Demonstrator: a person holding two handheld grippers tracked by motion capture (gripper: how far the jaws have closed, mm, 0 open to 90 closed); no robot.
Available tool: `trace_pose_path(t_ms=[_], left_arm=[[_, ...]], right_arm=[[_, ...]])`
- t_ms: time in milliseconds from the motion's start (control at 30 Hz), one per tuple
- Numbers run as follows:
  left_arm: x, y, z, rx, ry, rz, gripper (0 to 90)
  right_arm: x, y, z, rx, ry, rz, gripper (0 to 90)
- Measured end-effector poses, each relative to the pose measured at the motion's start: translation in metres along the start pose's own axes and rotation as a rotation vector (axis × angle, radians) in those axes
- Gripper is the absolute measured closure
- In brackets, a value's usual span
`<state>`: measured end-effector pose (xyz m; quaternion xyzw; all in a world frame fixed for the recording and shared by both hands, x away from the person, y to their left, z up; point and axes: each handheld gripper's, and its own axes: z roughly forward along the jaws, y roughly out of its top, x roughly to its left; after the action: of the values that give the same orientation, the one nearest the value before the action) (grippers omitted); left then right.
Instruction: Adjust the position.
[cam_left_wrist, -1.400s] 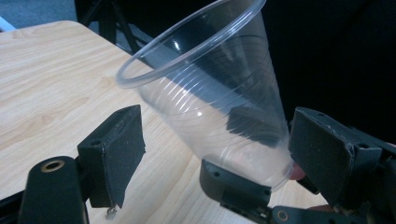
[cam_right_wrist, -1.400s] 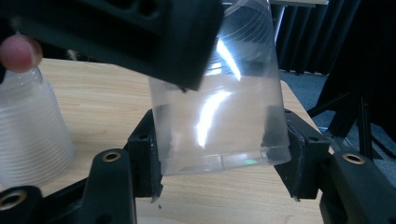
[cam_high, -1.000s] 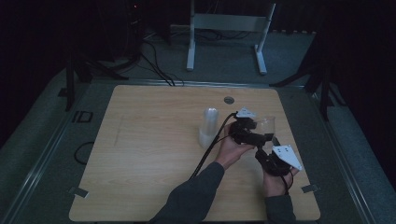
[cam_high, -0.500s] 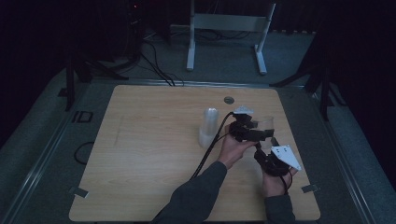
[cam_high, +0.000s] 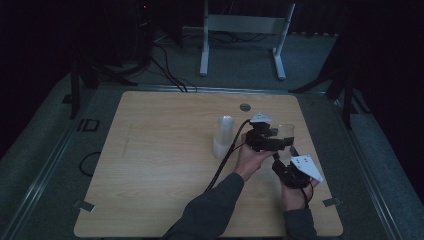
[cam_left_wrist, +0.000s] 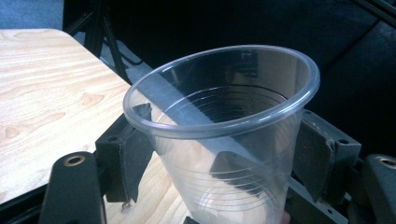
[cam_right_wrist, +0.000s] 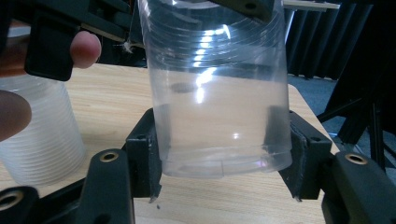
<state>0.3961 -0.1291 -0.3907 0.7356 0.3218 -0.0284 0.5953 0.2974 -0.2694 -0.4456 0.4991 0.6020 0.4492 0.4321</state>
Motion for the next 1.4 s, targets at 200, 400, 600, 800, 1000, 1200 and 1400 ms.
trace_pose_path(t_ms=[200,400,600,800,1000,1200,1400], left_arm=[[-0.005,-0.001,0.000,-0.004,0.005,0.036,29.2],[-0.010,-0.001,-0.002,-0.002,0.035,0.088,30.0],[-0.016,-0.001,-0.003,-0.004,0.075,0.138,30.1],[-0.021,-0.003,-0.001,0.010,0.122,0.187,30.1],[-0.023,-0.004,0.000,0.010,0.114,0.183,30.0],[-0.021,-0.002,-0.002,-0.017,0.066,0.128,27.2],[-0.019,0.000,-0.004,-0.041,0.044,0.086,25.9]], right_arm=[[-0.001,0.000,0.001,0.005,0.012,-0.004,39.3],[-0.002,0.000,0.002,0.013,0.031,0.002,39.0],[-0.002,0.000,0.003,0.022,0.042,-0.017,31.6],[-0.002,0.000,0.003,0.013,0.051,-0.025,31.4],[-0.001,-0.001,0.002,0.015,0.043,-0.017,39.4],[-0.001,0.000,0.000,-0.003,0.033,-0.017,41.2],[0.000,0.000,0.000,-0.009,0.032,-0.022,41.3]])
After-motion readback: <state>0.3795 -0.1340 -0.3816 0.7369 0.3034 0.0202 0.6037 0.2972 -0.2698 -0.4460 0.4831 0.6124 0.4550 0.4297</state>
